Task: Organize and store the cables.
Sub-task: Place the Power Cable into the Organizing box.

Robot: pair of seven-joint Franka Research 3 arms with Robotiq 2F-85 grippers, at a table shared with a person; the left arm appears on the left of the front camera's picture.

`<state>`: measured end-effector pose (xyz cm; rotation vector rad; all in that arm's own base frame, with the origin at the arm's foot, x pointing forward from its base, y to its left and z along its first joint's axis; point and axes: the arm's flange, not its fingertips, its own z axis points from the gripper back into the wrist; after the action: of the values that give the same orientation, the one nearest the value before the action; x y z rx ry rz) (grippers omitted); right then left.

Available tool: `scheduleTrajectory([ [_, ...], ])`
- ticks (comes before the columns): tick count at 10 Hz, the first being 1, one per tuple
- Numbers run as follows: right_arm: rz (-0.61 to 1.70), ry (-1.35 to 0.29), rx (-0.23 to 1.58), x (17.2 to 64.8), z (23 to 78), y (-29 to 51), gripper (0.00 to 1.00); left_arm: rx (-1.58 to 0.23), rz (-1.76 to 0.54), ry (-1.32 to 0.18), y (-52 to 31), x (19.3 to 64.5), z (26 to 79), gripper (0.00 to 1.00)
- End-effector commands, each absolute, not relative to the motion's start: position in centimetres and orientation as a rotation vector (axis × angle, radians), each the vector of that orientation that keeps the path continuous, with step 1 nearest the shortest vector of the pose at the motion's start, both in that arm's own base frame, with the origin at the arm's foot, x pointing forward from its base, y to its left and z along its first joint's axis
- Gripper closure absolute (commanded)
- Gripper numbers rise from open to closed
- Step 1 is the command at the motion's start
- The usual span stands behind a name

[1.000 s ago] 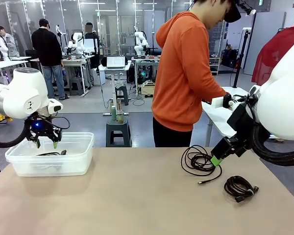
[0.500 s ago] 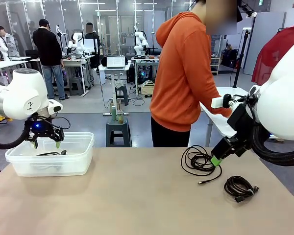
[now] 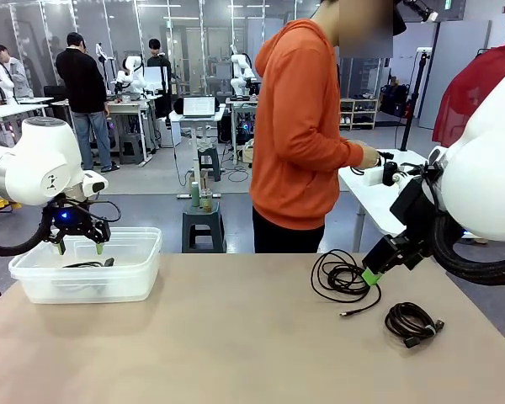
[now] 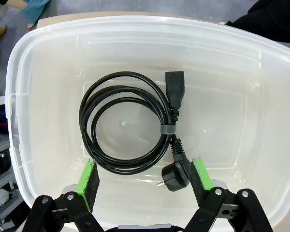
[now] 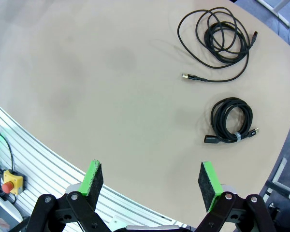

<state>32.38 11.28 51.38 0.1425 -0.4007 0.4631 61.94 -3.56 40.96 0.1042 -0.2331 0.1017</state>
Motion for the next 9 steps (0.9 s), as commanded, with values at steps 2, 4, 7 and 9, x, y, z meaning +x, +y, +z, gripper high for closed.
scheduleTrajectory([
  [2,0.454,-0.395,0.137,32.32,51.32,11.15,0.00,0.113,0.090,-0.234,-3.51,62.04,41.14,0.06],
  [4,0.454,-0.395,0.137,32.32,51.32,11.15,0.00,0.113,0.090,-0.234,-3.51,62.04,41.14,0.06],
  [7,0.454,-0.395,0.137,32.32,51.32,11.15,0.00,0.113,0.090,-0.234,-3.51,62.04,41.14,0.06],
  [9,0.454,-0.395,0.137,32.32,51.32,11.15,0.00,0.113,0.090,-0.234,-3.51,62.04,41.14,0.06],
])
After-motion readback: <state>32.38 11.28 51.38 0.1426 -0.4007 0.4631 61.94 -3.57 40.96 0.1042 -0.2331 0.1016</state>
